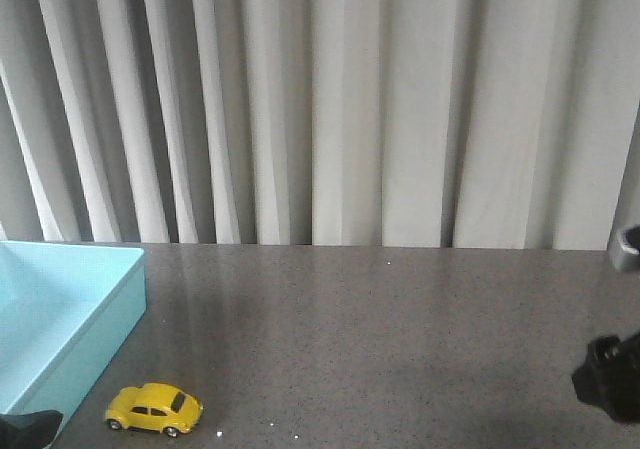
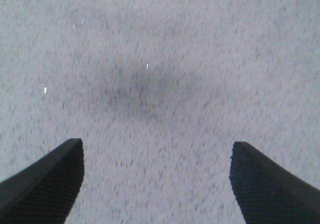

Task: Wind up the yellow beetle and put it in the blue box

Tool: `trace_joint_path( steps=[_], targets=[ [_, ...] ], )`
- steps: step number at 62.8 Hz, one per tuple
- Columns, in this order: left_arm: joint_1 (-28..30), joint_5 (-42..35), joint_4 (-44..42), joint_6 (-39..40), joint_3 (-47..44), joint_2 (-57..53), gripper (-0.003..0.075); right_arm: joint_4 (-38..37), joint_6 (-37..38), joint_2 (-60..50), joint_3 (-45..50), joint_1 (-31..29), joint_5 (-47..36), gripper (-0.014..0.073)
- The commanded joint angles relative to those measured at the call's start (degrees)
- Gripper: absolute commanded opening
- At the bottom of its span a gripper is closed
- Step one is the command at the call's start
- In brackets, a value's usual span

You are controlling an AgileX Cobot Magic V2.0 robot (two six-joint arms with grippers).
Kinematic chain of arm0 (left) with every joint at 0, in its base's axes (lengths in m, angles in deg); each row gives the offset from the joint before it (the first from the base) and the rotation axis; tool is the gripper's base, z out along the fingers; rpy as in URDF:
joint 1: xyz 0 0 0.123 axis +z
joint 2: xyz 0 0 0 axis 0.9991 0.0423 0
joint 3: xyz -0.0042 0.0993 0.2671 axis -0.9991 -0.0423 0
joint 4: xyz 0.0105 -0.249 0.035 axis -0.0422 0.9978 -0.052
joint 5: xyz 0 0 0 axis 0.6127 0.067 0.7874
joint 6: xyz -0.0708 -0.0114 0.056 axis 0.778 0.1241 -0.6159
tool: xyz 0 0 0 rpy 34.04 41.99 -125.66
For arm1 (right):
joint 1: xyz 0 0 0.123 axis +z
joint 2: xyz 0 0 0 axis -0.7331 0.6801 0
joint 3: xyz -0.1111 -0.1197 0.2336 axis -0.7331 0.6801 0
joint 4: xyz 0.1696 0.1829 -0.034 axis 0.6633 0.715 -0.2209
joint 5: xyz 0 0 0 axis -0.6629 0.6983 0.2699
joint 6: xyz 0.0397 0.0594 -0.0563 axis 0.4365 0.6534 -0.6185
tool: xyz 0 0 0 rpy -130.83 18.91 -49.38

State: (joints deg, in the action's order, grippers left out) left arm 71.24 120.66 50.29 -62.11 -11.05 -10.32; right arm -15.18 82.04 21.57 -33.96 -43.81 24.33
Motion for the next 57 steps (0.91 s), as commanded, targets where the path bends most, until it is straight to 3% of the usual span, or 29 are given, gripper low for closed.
trace_joint_path(
  steps=[1,13,27,39,49,57],
  targets=[
    [-0.5,-4.8,0.0,0.1,2.0,-0.2,0.0539,-0.4,0.2,-5.7,5.4,0.1,-5.0,0.0578],
    [-0.5,-5.4,0.0,0.1,2.0,-0.2,0.0539,-0.3,0.4,-13.8,16.2,0.1,-7.4,0.0578],
    [-0.5,-4.1,0.1,-1.8,2.2,4.4,0.0539,-0.2,1.2,-19.5,20.0,0.1,-10.0,0.0578],
    [-0.5,0.1,0.2,-10.7,8.1,13.7,0.0539,-0.3,1.2,-20.7,20.0,0.1,-9.7,0.0578],
    [-0.5,3.4,0.2,-24.7,15.7,22.0,0.0539,-0.3,1.2,-20.7,20.0,0.1,-9.3,0.0578],
    [-0.3,7.0,0.7,-31.3,21.4,28.8,0.0539,-0.3,1.2,-20.7,20.0,0.1,-9.3,0.0578]
  ],
)
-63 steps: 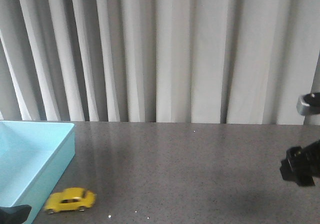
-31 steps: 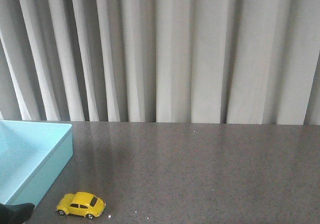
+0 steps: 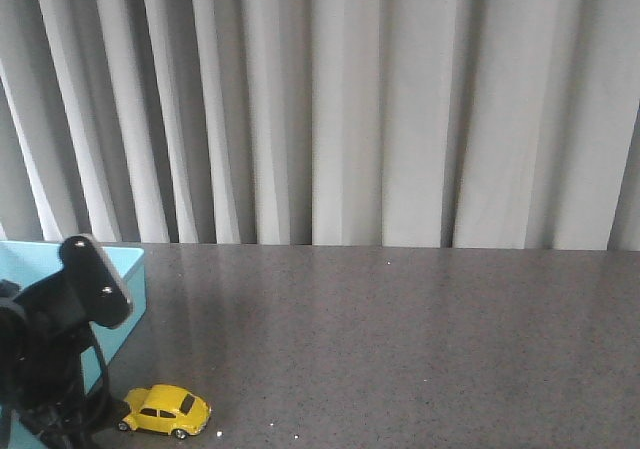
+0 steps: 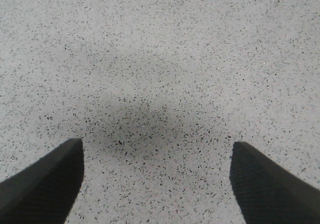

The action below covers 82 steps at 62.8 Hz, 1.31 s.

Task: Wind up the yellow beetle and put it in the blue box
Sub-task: 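Lower the left gripper onto the car and grasp it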

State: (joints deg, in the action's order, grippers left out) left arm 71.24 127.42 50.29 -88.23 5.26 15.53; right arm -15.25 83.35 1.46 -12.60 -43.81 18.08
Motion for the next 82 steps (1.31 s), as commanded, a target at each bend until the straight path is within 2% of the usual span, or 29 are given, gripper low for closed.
trace_joint_path(
  steps=[1,26,52,69,82],
  targets=[
    [-0.3,0.8,0.7,-5.7,5.8,3.7,0.0539,-0.2,-0.1,-0.6,-1.4,0.1,-3.0,0.0578],
    [-0.3,12.9,0.8,-13.0,23.0,24.2,0.0538,-0.2,-0.1,-0.6,-1.4,0.1,-3.0,0.0578],
    [0.6,22.7,3.1,-17.4,37.8,36.6,0.0503,-0.2,-0.1,-0.6,-1.4,0.1,-2.6,0.0578],
    [5.4,26.1,9.1,-19.5,40.7,39.7,0.0503,-0.2,-0.1,-0.6,-1.4,0.1,-2.6,0.0578],
    [5.6,26.5,9.9,-22.9,40.7,40.1,0.0497,-0.2,-0.1,-0.6,-1.4,0.1,-2.6,0.0578]
  ],
)
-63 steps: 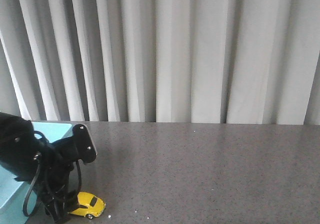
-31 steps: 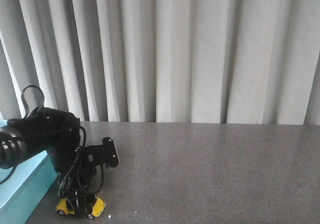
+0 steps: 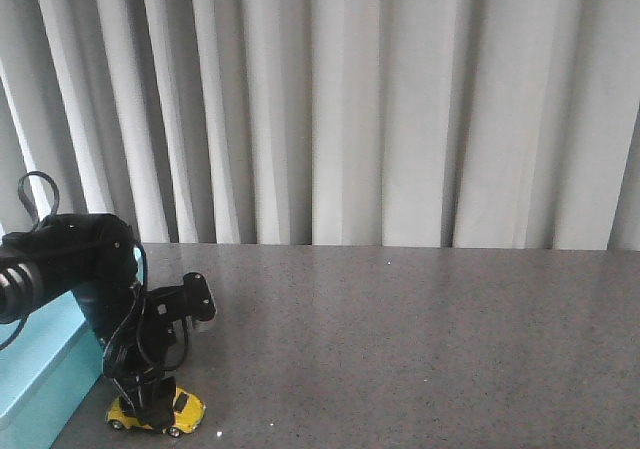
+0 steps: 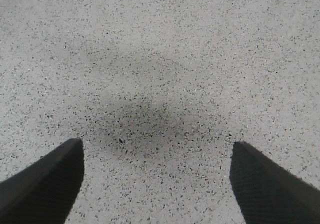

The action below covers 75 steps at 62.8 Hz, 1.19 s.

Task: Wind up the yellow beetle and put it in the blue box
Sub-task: 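Lower the left gripper onto the car and grasp it, then lift the car with the left gripper and move it over the box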

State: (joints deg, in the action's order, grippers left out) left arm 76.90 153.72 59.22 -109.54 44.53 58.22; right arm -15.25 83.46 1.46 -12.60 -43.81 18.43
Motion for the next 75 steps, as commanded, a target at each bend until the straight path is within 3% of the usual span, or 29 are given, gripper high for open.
trace_joint_path(
  steps=[1,28,75],
  targets=[
    [-0.1,0.3,0.8,-1.7,1.4,-2.6,0.0491,-0.2,-0.2,-0.6,-1.4,0.1,-3.0,0.0578],
    [-0.1,0.1,-0.8,-1.6,1.4,-2.8,0.0258,-0.2,-0.2,-0.6,-1.4,0.1,-3.0,0.0578],
    [-0.1,0.4,4.3,1.6,1.4,-10.6,0.0251,-0.2,-0.2,-0.6,-1.4,0.1,-2.9,0.0578]
  ],
)
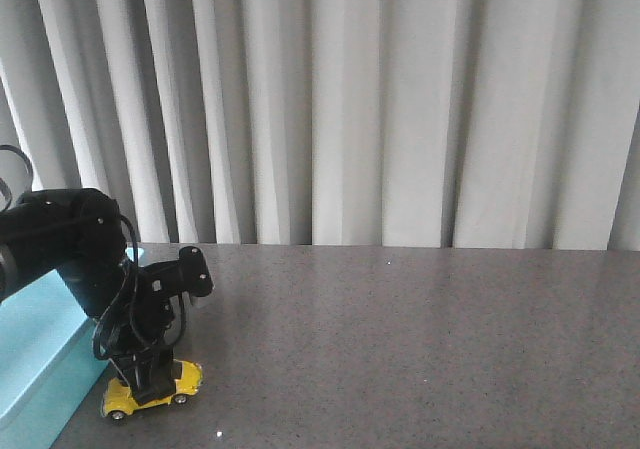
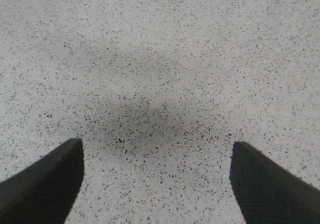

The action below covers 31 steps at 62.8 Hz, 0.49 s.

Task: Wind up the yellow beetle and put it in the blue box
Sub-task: 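Lift the car with the left gripper and move it over the box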

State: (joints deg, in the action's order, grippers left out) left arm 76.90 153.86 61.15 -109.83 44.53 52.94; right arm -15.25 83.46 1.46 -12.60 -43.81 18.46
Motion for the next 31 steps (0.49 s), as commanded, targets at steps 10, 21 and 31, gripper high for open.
trace_joint_path(
  steps=[10,21,31],
  targets=[
    [0.0,-1.5,3.0,8.1,1.4,-9.4,0.0251,-0.2,-0.2,-0.6,-1.4,0.1,-2.9,0.0578],
    [0.4,-1.7,2.5,16.1,1.4,-14.6,0.0251,-0.2,-0.2,-0.6,-1.4,0.1,-2.9,0.0578],
    [3.8,-4.0,1.0,22.9,1.4,-18.4,0.0251,-0.2,-0.2,-0.6,-1.4,0.1,-2.9,0.0578]
  ],
)
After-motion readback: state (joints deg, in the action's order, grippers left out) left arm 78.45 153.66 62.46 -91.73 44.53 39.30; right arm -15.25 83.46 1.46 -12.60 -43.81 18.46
